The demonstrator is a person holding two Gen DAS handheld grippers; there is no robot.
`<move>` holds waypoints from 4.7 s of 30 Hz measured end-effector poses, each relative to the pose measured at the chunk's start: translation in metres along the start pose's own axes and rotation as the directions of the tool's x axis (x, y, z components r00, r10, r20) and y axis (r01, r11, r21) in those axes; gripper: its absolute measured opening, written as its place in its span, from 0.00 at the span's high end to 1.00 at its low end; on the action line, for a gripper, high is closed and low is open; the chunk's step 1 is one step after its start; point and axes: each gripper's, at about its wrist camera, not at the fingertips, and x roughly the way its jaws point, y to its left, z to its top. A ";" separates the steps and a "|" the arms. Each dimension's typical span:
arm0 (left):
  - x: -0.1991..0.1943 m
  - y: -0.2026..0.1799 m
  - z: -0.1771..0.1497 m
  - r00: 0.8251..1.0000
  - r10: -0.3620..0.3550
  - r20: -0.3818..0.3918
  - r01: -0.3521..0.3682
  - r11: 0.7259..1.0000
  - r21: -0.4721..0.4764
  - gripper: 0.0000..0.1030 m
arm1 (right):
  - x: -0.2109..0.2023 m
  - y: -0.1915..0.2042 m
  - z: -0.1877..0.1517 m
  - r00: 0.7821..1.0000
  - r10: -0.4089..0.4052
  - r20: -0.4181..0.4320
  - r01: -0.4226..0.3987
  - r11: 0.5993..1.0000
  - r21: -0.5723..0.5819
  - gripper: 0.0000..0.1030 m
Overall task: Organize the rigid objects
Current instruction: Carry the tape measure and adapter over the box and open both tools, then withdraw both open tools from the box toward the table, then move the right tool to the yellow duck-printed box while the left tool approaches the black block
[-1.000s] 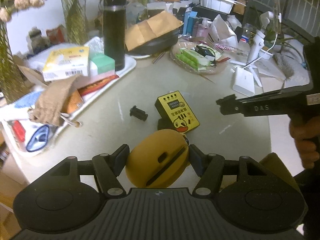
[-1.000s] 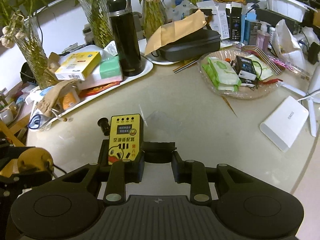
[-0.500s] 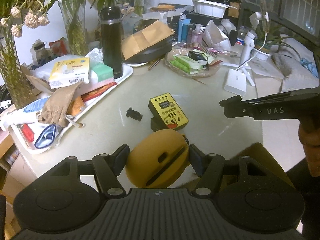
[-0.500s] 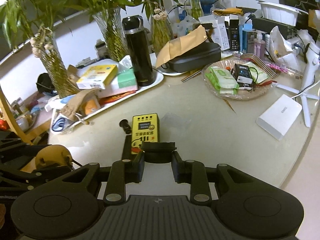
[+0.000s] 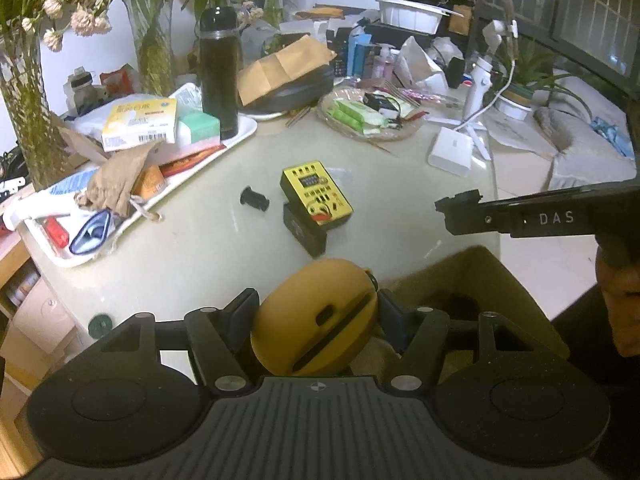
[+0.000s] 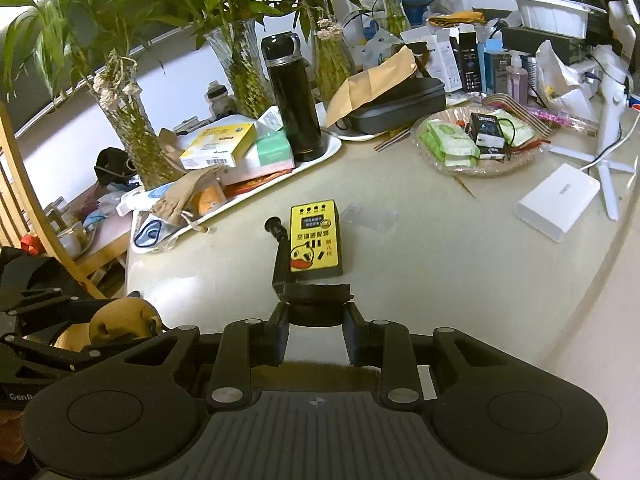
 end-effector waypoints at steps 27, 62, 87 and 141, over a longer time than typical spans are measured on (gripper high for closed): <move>-0.031 -0.020 -0.042 0.998 -0.029 -0.063 0.026 0.999 -0.036 0.38 | -0.050 0.025 -0.064 0.997 0.013 -0.074 -0.013 1.000 -0.005 0.70; -0.039 -0.007 -0.042 0.999 0.036 -0.036 -0.041 0.988 -0.150 0.27 | -0.049 0.028 -0.066 0.998 -0.018 -0.052 0.017 0.999 -0.028 0.00; -0.040 0.003 -0.046 0.997 0.069 -0.034 -0.074 0.978 -0.194 0.17 | -0.042 0.027 -0.064 0.996 -0.040 -0.077 0.040 0.999 -0.008 0.00; 0.020 0.046 0.025 0.994 0.108 0.002 -0.107 0.987 -0.121 0.13 | 0.021 0.006 0.016 0.997 -0.067 -0.043 0.063 0.994 -0.094 0.00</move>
